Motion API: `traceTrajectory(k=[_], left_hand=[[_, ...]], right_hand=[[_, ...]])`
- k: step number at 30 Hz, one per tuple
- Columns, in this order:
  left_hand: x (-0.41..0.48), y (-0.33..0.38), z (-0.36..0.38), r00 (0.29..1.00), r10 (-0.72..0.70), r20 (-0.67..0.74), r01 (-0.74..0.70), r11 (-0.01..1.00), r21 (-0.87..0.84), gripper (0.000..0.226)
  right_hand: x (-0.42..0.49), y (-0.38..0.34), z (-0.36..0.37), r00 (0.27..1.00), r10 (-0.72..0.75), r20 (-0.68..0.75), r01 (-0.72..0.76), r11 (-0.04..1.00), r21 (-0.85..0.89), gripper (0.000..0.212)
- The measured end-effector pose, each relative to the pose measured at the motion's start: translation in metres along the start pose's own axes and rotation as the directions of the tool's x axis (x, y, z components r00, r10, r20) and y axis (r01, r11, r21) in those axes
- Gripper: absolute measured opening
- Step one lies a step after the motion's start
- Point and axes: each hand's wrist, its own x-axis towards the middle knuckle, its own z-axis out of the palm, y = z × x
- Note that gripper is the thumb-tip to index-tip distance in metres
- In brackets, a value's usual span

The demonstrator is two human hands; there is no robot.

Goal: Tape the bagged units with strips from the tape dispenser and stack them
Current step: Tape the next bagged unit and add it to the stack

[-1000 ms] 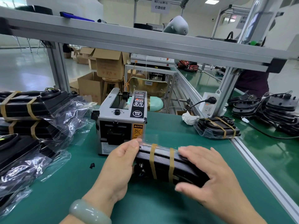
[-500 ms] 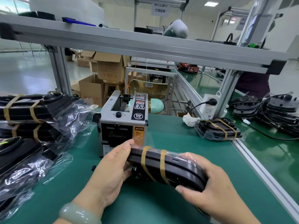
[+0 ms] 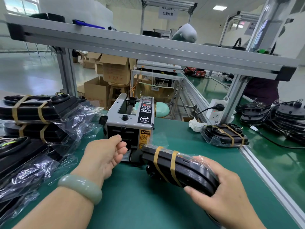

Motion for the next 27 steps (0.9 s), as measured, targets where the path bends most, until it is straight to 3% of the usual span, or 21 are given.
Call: traceTrajectory(k=[6, 17, 27], left_hand=[[0.004, 0.003, 0.007, 1.000, -0.023, 0.006, 0.024, 0.999, -0.036, 0.011], [0.013, -0.001, 0.013, 0.993, 0.037, -0.108, -0.033, 0.999, 0.040, 0.007], [0.006, -0.004, 0.008, 0.999, -0.022, -0.036, 0.021, 0.999, -0.032, 0.013]], right_hand=[[0.000, 0.002, 0.002, 1.000, -0.008, 0.015, 0.008, 1.000, 0.014, 0.062], [0.000, 0.003, 0.004, 1.000, -0.009, 0.019, 0.009, 1.000, -0.023, 0.062], [-0.001, 0.003, 0.004, 1.000, -0.017, 0.010, 0.017, 0.999, -0.030, 0.062]])
